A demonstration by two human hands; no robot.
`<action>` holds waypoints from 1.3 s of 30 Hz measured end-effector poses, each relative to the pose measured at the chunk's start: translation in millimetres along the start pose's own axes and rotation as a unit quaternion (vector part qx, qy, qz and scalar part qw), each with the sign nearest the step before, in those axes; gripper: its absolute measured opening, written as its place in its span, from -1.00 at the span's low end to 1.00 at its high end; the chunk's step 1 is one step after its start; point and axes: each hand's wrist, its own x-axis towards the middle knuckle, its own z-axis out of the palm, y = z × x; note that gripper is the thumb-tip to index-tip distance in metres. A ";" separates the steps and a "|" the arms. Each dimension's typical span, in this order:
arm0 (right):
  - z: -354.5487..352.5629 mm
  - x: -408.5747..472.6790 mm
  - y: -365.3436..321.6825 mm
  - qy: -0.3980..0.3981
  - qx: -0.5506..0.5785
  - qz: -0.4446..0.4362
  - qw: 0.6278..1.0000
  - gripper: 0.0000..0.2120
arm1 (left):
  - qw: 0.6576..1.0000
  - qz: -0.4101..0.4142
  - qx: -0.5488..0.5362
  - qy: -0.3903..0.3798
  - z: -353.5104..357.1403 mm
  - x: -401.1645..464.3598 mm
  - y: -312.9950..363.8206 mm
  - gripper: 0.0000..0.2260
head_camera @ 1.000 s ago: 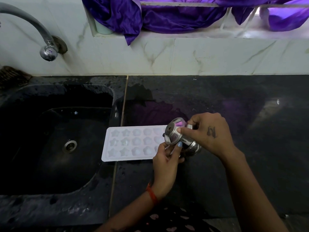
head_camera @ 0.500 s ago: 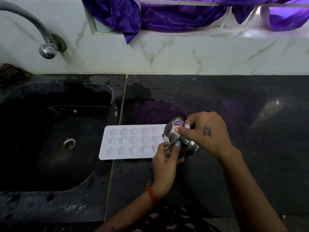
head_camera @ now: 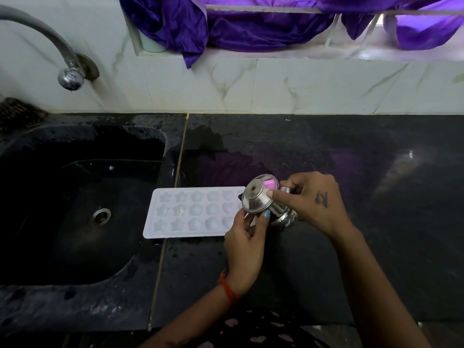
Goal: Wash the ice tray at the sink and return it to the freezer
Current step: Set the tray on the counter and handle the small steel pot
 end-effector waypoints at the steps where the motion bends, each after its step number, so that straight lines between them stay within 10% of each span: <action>1: -1.3 -0.3 0.8 0.001 0.000 0.002 1.000 -0.69 | 1.000 -0.003 -0.003 -0.004 1.0 -0.5 0.8 -0.77; 39: -15.4 5.5 2.4 -0.027 -0.129 -0.037 0.991 -0.65 | 0.991 -0.065 -0.106 -0.040 31.3 -3.4 -2.0 -0.83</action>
